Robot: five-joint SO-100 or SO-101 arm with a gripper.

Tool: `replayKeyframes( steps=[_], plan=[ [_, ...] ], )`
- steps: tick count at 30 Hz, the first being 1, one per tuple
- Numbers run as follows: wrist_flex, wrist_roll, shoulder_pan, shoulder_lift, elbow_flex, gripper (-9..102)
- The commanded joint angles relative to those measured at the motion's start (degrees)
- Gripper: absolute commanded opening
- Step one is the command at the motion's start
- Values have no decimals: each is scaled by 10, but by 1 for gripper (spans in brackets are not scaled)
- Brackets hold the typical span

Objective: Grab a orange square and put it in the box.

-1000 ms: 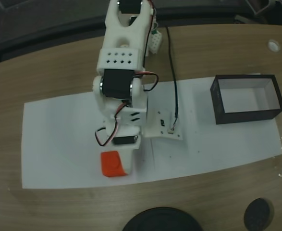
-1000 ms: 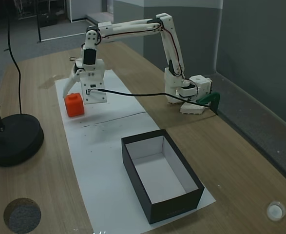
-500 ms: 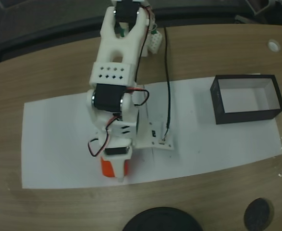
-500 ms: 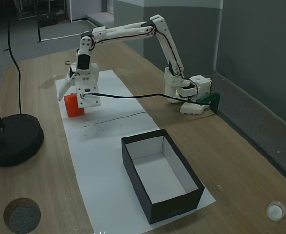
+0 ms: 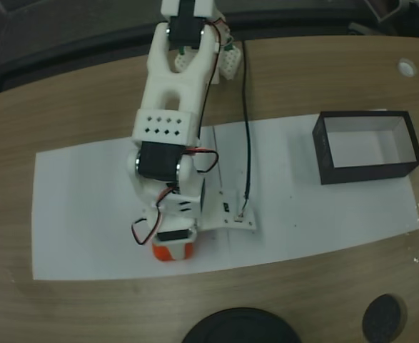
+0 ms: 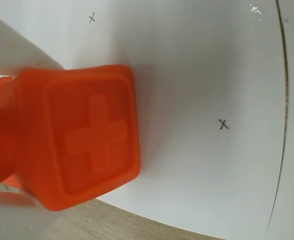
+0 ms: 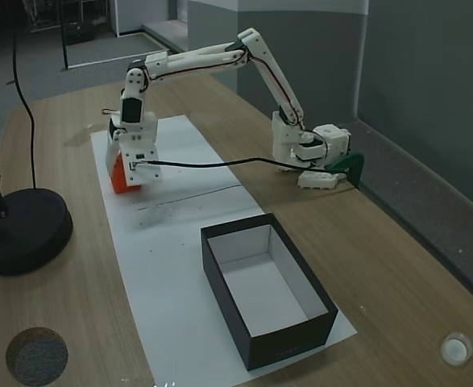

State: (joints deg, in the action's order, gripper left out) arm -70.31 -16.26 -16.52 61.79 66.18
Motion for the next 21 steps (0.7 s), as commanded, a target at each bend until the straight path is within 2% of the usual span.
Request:
replayKeyframes(
  steps=[1,5,9,12,15,21],
  plan=[
    [-27,-1,0,34,-34,3],
    [-150,3,25,129,-130,3],
    [-287,4,95,260,-255,3],
    [-290,42,177,386,-271,3],
    [-290,75,321,485,-262,3],
    [-291,154,593,535,-147,3]
  ],
)
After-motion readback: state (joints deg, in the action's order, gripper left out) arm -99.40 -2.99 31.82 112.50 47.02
